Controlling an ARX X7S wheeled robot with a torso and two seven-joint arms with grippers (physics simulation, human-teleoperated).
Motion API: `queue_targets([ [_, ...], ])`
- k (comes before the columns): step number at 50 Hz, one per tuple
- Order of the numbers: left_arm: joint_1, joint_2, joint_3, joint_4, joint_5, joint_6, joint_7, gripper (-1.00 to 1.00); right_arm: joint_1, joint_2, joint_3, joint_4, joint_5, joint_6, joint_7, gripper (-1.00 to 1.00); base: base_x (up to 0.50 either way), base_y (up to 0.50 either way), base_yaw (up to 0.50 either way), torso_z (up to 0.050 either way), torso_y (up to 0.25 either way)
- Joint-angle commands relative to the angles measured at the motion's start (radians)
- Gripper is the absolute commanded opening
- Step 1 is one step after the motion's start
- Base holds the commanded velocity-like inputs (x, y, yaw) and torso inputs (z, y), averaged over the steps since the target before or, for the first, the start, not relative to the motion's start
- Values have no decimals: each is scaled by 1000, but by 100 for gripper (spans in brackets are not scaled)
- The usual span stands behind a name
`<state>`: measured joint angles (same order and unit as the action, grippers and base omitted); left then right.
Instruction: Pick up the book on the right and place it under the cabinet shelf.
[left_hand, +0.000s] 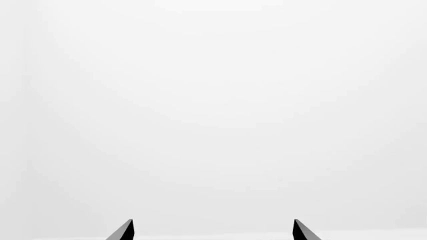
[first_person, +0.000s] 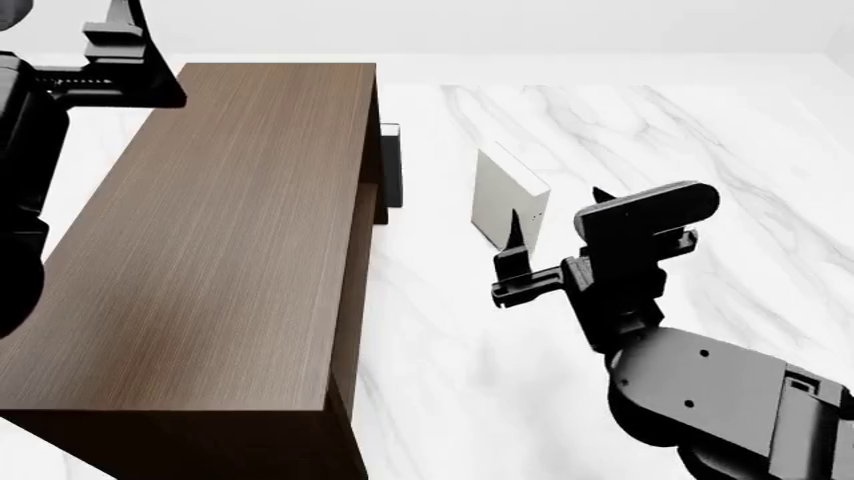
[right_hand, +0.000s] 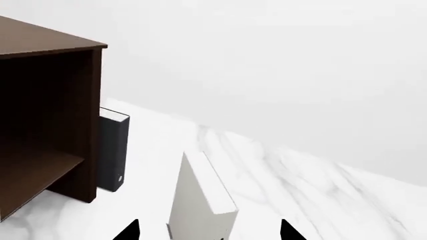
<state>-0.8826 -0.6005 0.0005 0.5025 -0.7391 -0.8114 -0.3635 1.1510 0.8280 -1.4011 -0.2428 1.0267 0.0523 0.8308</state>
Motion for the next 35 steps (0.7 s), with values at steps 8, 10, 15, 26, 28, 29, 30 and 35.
queue_targets([
  [8,15,-1,12,-3,10,8,-2,100,158,100,58,-192,95,135,82,100,0,0,0,0,-1],
  [10,15,0,13,-4,10,9,-2,100,170,106,62,-201,101,145,87,100,0,0,0,0,0],
  [15,19,-1,17,-2,10,6,-4,100,189,118,70,-216,113,164,96,100,0,0,0,0,32],
  [26,31,2,21,-1,7,6,-8,100,261,146,97,-264,158,224,119,100,0,0,0,0,109],
  [28,34,1,22,-1,8,7,-8,100,274,150,102,-271,166,234,121,100,0,0,0,0,122],
  [29,35,1,23,-1,9,8,-7,100,279,152,104,-274,169,238,122,100,0,0,0,0,129],
  [30,36,1,23,-1,9,8,-7,100,284,154,106,-276,172,242,123,100,0,0,0,0,133],
  [35,37,-1,24,1,7,6,-9,100,307,162,114,-288,185,262,128,100,0,0,0,0,150],
])
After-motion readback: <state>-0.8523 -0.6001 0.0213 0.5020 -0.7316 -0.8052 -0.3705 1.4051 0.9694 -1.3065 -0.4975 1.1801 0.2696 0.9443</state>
